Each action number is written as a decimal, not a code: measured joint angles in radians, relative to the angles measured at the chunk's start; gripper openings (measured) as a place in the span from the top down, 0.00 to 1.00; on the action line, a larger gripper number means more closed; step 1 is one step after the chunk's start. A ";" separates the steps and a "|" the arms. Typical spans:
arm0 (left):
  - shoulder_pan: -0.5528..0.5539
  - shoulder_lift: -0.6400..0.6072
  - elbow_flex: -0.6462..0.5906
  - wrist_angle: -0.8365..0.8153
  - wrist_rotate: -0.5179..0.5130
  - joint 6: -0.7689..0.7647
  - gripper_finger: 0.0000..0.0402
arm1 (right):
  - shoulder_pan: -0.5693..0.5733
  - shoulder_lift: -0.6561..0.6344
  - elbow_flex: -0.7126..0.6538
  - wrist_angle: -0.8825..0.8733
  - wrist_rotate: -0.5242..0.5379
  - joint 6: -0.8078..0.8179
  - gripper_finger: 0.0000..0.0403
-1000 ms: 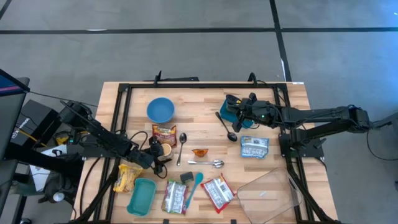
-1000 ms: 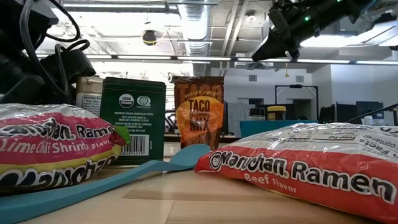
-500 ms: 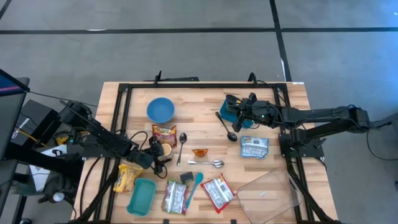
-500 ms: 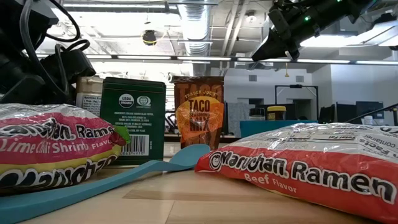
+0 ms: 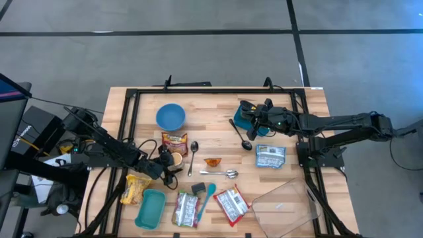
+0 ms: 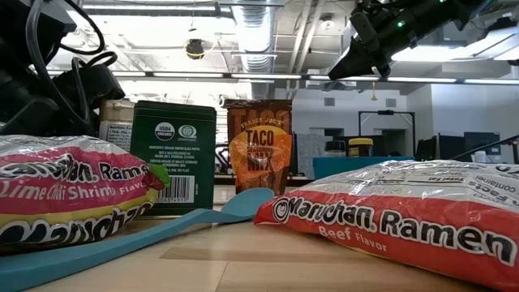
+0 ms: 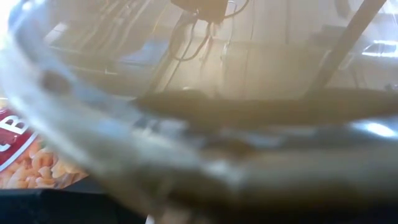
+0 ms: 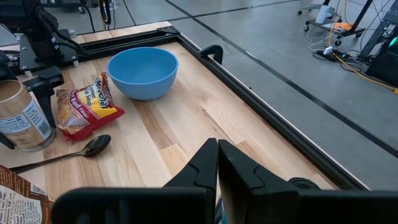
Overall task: Pick & Place Food Item
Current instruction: Put the golden seasoning bottle into the blue bin
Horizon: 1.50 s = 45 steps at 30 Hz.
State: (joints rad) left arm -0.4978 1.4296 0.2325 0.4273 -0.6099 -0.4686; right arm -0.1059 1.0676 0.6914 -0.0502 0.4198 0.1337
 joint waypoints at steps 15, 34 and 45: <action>0.000 0.000 0.000 0.001 0.005 0.016 0.28 | 0.000 0.000 0.000 0.000 0.000 -0.001 0.99; 0.000 0.000 0.000 0.034 0.016 0.017 0.28 | 0.000 0.000 0.000 0.000 0.000 -0.001 0.99; 0.000 -0.012 -0.001 0.053 0.015 0.017 0.29 | 0.000 0.000 0.000 0.000 0.000 -0.001 0.99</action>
State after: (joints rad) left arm -0.4976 1.4171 0.2317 0.4803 -0.5953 -0.4520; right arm -0.1062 1.0676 0.6911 -0.0502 0.4198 0.1326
